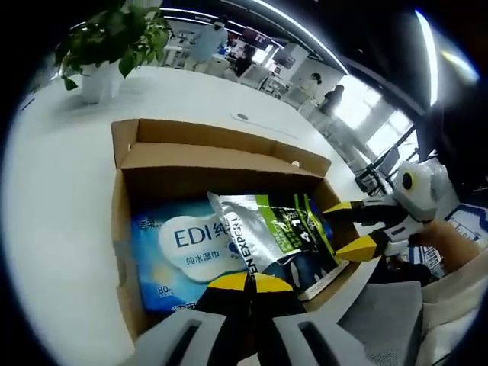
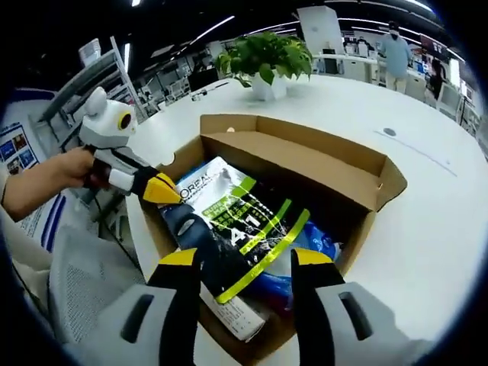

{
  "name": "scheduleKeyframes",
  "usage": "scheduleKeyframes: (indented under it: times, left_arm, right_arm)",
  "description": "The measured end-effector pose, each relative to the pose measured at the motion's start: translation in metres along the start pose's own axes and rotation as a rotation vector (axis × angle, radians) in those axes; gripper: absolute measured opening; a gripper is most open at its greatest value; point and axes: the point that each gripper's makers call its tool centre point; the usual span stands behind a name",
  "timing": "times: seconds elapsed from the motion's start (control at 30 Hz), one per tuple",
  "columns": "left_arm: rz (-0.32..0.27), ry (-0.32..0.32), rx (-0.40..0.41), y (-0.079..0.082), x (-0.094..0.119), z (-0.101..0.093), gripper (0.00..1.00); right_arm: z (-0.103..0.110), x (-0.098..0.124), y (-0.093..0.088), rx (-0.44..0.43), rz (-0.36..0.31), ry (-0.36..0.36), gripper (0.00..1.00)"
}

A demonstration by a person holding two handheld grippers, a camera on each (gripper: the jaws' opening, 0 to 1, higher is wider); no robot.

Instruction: Operate the shoe box by opening the lid, removing the specified soft item, and placing it in the target area until the item is outside and the box remains undamaged.

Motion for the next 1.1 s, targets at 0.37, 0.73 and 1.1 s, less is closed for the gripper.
scheduleKeyframes:
  times: [0.37, 0.73, 1.1]
  left_arm:
    - [0.021, -0.005, -0.042, -0.004, 0.000, 0.002, 0.00]
    - [0.012, -0.009, -0.060, -0.005, 0.002, 0.002, 0.00]
    - [-0.005, -0.008, -0.080, 0.003, 0.008, -0.005, 0.00]
  right_arm:
    - [-0.003, -0.015, -0.011, -0.087, 0.073, -0.021, 0.35]
    - [-0.008, -0.015, -0.009, -0.077, 0.041, -0.064, 0.05]
    - [-0.004, -0.006, -0.006, -0.043, 0.023, -0.072, 0.03]
Point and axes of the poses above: the point that each gripper's makers call its tool centre point, and the gripper's own axes: x roughly backward along the fingers, z roughly to its left, y roughly out of its top, and after that the axes turned 11 degrees about -z, right-handed
